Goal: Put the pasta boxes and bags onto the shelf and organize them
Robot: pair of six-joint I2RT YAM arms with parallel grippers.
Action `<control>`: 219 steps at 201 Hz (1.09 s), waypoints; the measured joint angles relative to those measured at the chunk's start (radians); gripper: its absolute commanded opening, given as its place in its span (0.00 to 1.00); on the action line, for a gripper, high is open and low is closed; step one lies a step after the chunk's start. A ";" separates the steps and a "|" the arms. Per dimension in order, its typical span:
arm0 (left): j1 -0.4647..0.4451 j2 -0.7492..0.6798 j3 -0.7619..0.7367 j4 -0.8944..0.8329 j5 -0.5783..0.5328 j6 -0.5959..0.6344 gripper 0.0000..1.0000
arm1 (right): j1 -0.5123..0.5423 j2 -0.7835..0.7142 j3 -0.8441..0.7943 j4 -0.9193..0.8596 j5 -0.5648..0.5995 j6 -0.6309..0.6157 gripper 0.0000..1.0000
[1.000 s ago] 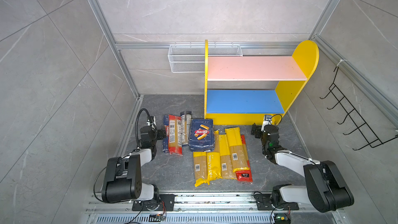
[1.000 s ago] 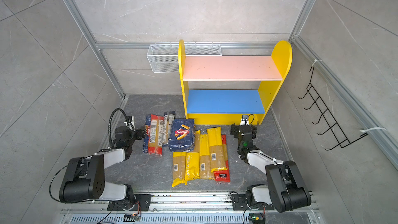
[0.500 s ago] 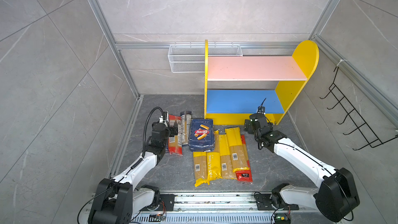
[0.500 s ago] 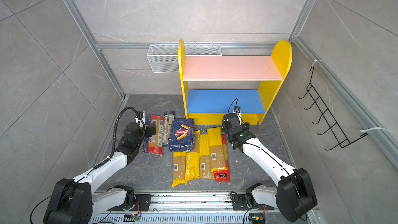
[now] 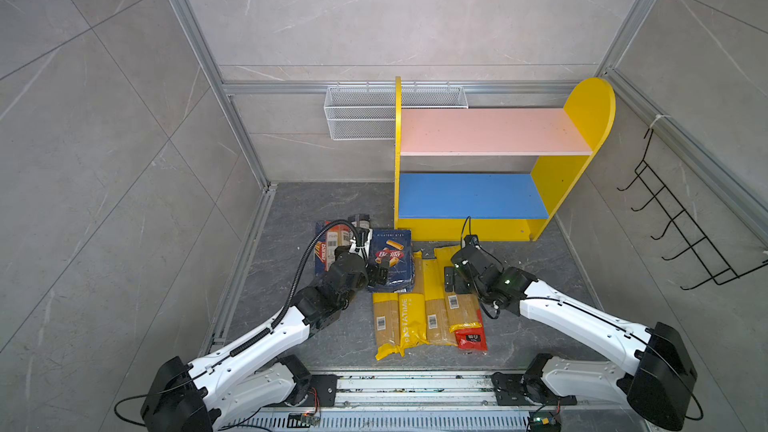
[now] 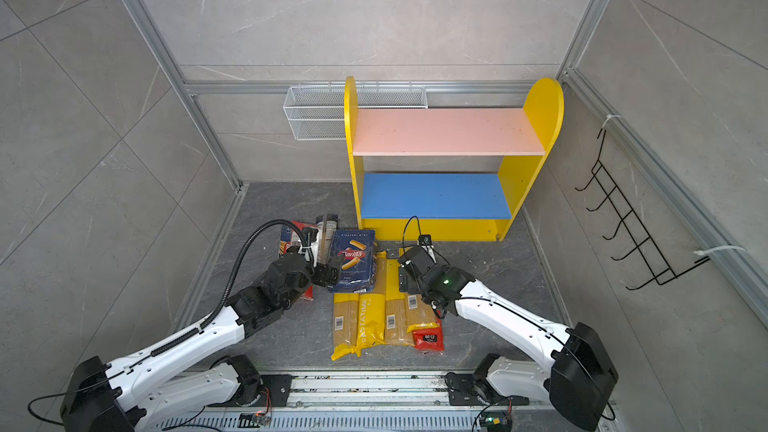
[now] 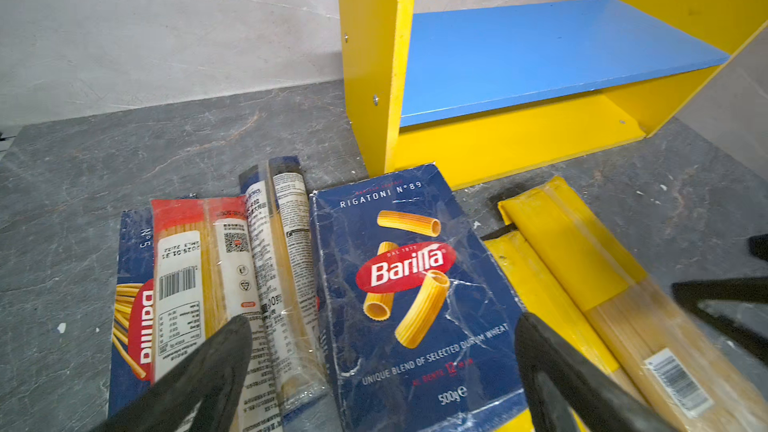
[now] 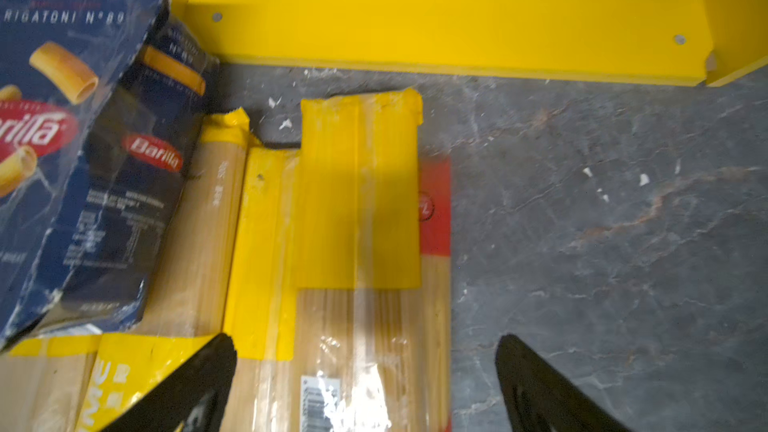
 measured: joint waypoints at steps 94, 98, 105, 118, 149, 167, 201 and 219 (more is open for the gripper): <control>-0.096 0.064 0.138 -0.165 0.104 -0.058 1.00 | 0.061 0.077 -0.086 0.009 0.019 0.082 1.00; -0.097 0.065 0.143 -0.172 0.106 -0.066 1.00 | 0.061 0.084 -0.094 0.016 0.019 0.082 1.00; -0.097 0.067 0.151 -0.185 0.108 -0.080 1.00 | 0.062 0.101 -0.109 0.026 0.018 0.084 1.00; -0.097 0.069 0.163 -0.203 0.128 -0.098 1.00 | 0.063 0.130 -0.141 0.053 0.014 0.090 1.00; -0.097 0.072 0.165 -0.208 0.196 -0.106 1.00 | 0.065 0.147 -0.177 0.112 0.008 0.097 1.00; -0.101 0.072 0.165 -0.202 0.209 -0.106 1.00 | 0.064 0.161 -0.177 0.127 0.008 0.097 0.99; -0.103 0.068 0.164 -0.194 0.203 -0.103 1.00 | 0.064 0.209 -0.159 0.142 0.013 0.097 0.99; -0.103 0.076 0.172 -0.224 0.201 -0.102 1.00 | 0.064 0.232 -0.144 0.142 0.020 0.098 0.97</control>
